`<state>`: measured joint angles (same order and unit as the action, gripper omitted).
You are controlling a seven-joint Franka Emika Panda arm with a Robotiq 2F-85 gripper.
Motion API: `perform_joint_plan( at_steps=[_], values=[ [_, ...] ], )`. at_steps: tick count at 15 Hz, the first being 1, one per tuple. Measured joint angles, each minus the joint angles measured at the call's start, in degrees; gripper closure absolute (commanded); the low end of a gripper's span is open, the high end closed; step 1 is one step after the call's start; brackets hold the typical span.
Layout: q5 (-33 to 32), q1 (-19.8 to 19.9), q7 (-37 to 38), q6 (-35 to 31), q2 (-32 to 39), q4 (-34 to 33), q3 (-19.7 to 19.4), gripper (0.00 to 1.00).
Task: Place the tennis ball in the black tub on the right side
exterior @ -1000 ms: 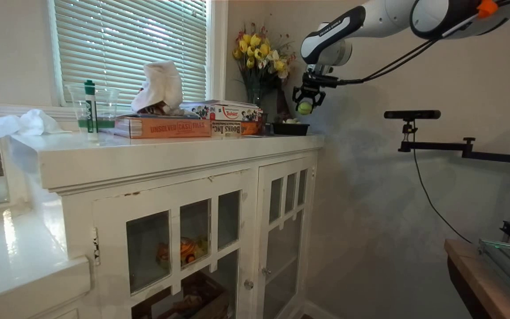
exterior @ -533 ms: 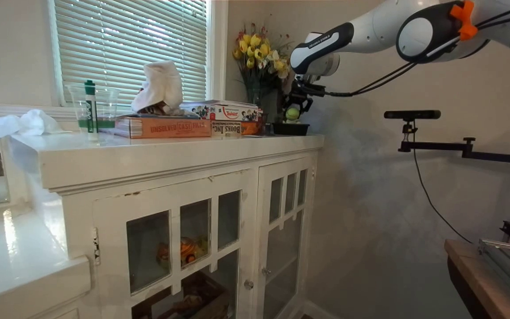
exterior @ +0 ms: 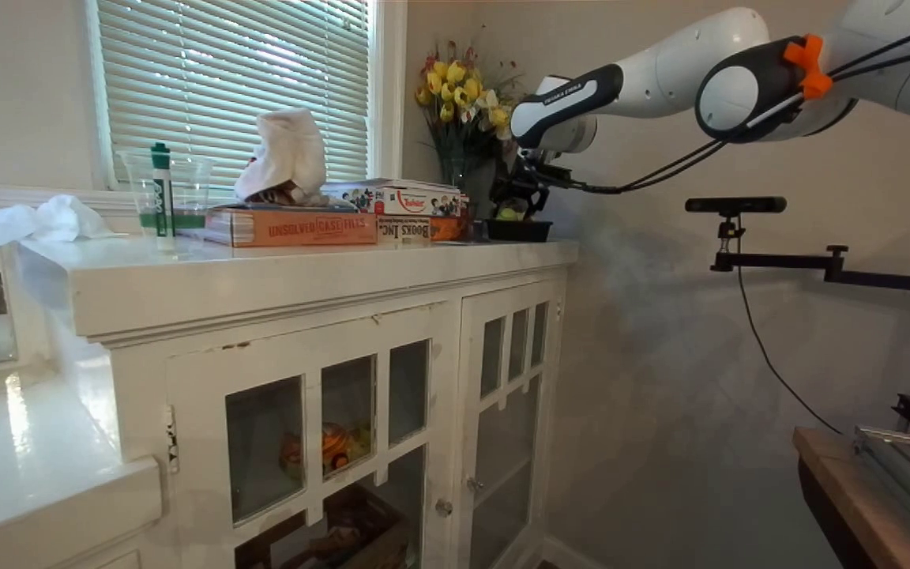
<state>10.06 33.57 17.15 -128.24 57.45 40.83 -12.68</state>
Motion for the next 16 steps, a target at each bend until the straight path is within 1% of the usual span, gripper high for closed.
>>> perform_joint_plan(
  at_steps=[5, 7, 9, 12, 16],
  values=[
    [0.02, 0.52, 0.0, 1.52, -0.81, -2.8, 0.04, 0.0],
    [0.02, 0.27, 0.0, 4.51, -3.07, -3.03, 0.1, 0.0],
    [0.11, -0.42, 0.0, 9.8, -6.5, -2.63, 0.81, 0.0],
    [0.14, -2.27, 0.0, 16.46, -12.43, 0.12, 2.45, 0.0],
    [0.14, -4.74, -2.39, 20.92, -20.05, 7.35, 4.33, 0.0]
  ],
)
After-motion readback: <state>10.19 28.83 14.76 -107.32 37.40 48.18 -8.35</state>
